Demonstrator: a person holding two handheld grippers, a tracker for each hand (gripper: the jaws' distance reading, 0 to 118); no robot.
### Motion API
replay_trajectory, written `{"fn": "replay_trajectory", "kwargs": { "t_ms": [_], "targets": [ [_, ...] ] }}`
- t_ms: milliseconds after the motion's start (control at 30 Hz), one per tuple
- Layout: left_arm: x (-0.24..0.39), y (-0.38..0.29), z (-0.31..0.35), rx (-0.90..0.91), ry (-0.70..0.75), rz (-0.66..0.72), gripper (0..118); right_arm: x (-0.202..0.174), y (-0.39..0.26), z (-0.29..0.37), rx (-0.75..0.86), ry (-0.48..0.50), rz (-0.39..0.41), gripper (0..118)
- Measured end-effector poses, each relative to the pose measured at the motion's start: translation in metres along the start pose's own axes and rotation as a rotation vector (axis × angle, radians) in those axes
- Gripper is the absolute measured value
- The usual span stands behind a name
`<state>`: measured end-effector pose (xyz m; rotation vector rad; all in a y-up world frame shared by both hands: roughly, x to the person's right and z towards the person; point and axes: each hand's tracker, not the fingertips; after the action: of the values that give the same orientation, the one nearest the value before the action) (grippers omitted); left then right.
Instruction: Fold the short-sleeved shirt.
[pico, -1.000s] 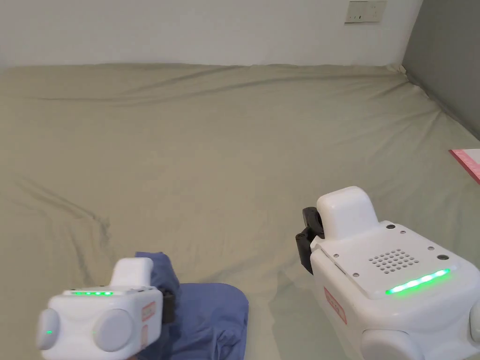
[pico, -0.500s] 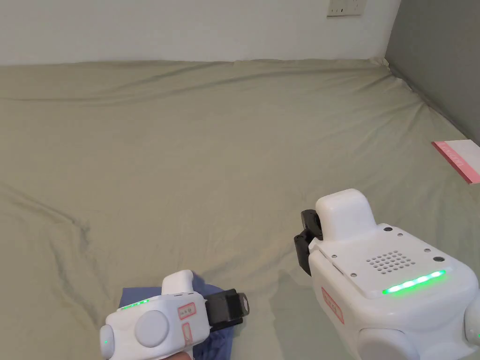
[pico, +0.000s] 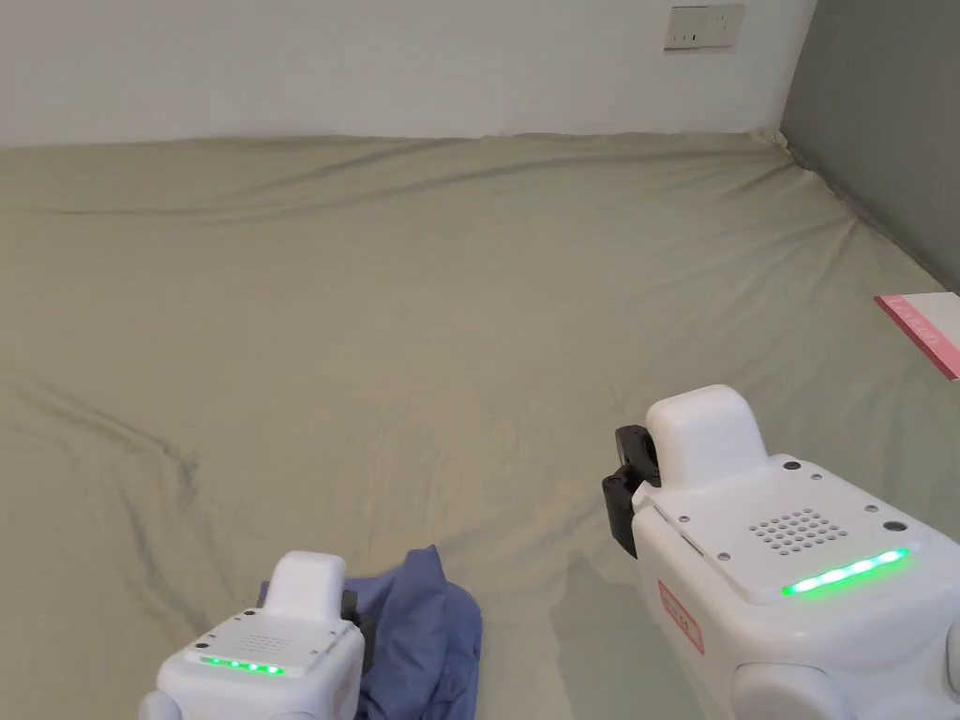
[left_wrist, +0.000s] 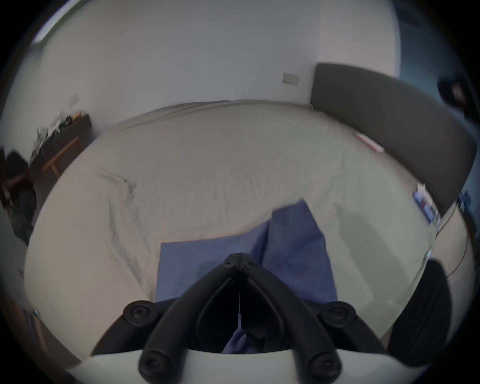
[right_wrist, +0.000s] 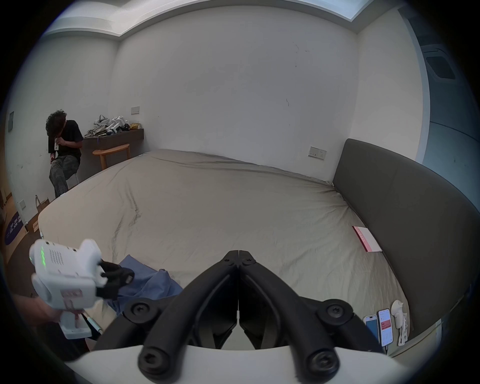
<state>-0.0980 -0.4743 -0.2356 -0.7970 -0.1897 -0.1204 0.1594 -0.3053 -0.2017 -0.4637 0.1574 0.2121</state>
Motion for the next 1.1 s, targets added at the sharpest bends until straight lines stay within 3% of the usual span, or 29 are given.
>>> {"fn": "replay_trajectory", "kwargs": {
  "t_ms": [133, 333, 500, 633, 700, 800, 933, 1100],
  "targets": [
    [0.035, -0.017, -0.026, -0.075, -0.038, -0.078, 0, -0.001, -0.002, 0.0, -0.009, 0.003, 0.007, 1],
    [0.088, -0.024, -0.03, -0.05, 0.044, -0.194, 0, 0.005, -0.003, 0.003, -0.013, -0.011, 0.01, 1],
    [0.119, -0.023, -0.024, -0.061, -0.042, -0.218, 0, 0.008, -0.002, 0.001, -0.022, -0.019, 0.007, 1],
    [0.131, -0.032, -0.02, -0.153, -0.283, -0.159, 0, 0.006, 0.002, -0.001, -0.019, -0.014, 0.018, 1],
    [0.124, -0.033, -0.01, -0.143, -0.356, -0.105, 0, 0.004, 0.004, -0.002, -0.012, -0.009, 0.019, 1],
    [0.09, -0.025, 0.014, -0.06, -0.345, -0.016, 0, -0.001, 0.006, -0.007, -0.004, 0.003, 0.019, 1],
    [0.012, -0.008, 0.041, 0.066, -0.249, 0.152, 0, -0.016, 0.003, -0.023, -0.008, 0.059, 0.013, 1],
    [-0.073, -0.003, 0.06, 0.154, -0.067, 0.219, 0, -0.05, -0.03, -0.06, -0.121, 0.197, 0.0, 1]
  ]
}}
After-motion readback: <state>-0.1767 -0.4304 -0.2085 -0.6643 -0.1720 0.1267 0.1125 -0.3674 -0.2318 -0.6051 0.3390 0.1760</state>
